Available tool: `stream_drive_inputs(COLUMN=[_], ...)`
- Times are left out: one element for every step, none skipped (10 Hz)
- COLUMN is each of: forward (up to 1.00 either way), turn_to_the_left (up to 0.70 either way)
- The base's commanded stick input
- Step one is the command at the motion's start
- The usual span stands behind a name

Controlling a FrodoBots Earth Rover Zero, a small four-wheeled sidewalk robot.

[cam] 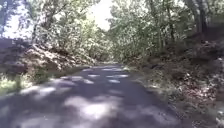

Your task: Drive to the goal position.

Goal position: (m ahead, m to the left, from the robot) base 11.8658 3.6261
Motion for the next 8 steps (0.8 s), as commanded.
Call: stream_drive_inputs(forward=[0.45, 0.45, 0.45, 0.45, 0.45, 0.45, 0.45, 0.45], turn_to_the_left=[0.0, 0.0, 0.0, 0.0, 0.0, 0.0, 0.0, 0.0])
